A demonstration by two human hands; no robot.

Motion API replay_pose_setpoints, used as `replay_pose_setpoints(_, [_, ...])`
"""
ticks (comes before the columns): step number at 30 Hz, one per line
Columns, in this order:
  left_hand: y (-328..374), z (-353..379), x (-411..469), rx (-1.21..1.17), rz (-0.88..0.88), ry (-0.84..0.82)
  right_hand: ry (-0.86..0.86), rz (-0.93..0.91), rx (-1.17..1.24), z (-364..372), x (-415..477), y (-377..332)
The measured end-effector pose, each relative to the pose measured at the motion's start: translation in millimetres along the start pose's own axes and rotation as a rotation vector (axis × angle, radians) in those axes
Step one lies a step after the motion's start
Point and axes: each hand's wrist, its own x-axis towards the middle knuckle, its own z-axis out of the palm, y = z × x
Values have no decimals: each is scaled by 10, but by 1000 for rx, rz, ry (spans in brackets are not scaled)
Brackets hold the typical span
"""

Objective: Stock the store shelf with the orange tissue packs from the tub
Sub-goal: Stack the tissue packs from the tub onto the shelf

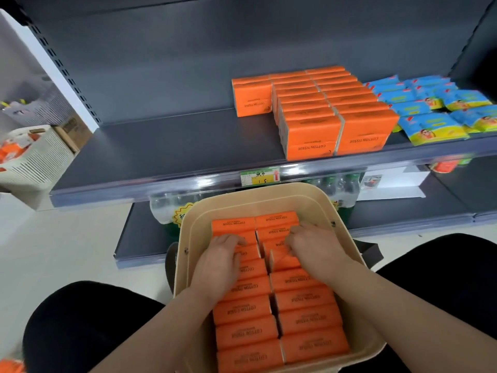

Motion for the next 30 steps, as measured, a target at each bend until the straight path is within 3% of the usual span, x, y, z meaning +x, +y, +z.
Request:
replay_pose_setpoints(5, [28,-121,123,34,-83,4,152,-29,-21,-445,149,63])
replay_pose_setpoints(9, [49,-184,192,81,-132,-65,139,-63,20,-399,214,25])
replay_pose_setpoints(18, [61,-73,147,299,-64,-399,119,0,184,-152,67,118])
replay_pose_setpoints(23, [131,31,121,431,-72,-383,138,46,205,21,-76,175])
replay_pose_setpoints(30, [204,16,111,595,50,-338,232,72,259,107,-120,141])
